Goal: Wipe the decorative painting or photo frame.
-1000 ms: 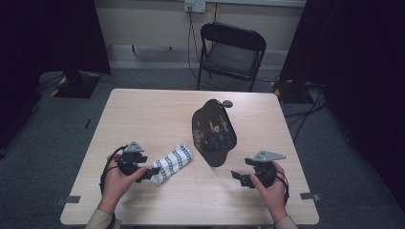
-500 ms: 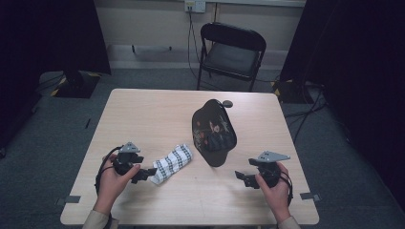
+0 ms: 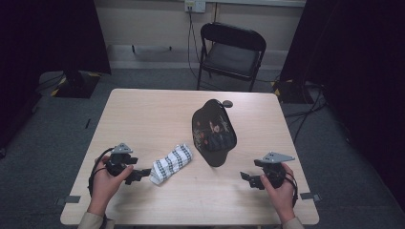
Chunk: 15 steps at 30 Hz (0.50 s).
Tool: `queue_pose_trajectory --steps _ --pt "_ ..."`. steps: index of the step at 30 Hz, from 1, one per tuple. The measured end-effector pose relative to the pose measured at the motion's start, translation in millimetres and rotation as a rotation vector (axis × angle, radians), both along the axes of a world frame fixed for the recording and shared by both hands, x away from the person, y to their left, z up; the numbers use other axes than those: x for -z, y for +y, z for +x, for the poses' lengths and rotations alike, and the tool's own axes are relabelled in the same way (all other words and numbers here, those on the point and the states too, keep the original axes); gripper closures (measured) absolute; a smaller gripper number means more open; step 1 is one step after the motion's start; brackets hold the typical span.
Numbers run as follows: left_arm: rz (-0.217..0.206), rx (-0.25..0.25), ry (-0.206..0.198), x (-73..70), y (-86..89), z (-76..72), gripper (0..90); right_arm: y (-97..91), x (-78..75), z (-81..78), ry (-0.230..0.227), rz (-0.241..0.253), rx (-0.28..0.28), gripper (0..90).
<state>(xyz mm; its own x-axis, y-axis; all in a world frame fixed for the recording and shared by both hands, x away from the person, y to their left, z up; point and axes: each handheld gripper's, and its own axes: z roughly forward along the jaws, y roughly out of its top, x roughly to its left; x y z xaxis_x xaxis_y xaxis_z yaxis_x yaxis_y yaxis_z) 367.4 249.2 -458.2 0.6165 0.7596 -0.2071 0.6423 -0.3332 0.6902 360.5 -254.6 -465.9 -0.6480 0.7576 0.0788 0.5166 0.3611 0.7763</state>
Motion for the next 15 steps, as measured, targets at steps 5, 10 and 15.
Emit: queue_pose_trajectory --steps 5,10,15 --pt "-0.005 -0.012 0.002 1.7 7.2 -0.3 20.5 -6.4 2.6 0.0 0.010 0.001 0.011 19.6" --pt "-0.002 -0.018 0.005 4.3 11.9 -0.2 20.5 -10.6 3.7 -0.2 0.009 0.001 0.016 19.6" --pt "-0.001 -0.020 0.017 7.0 15.9 0.0 20.5 -16.2 4.8 -0.3 0.010 -0.001 0.028 19.6"
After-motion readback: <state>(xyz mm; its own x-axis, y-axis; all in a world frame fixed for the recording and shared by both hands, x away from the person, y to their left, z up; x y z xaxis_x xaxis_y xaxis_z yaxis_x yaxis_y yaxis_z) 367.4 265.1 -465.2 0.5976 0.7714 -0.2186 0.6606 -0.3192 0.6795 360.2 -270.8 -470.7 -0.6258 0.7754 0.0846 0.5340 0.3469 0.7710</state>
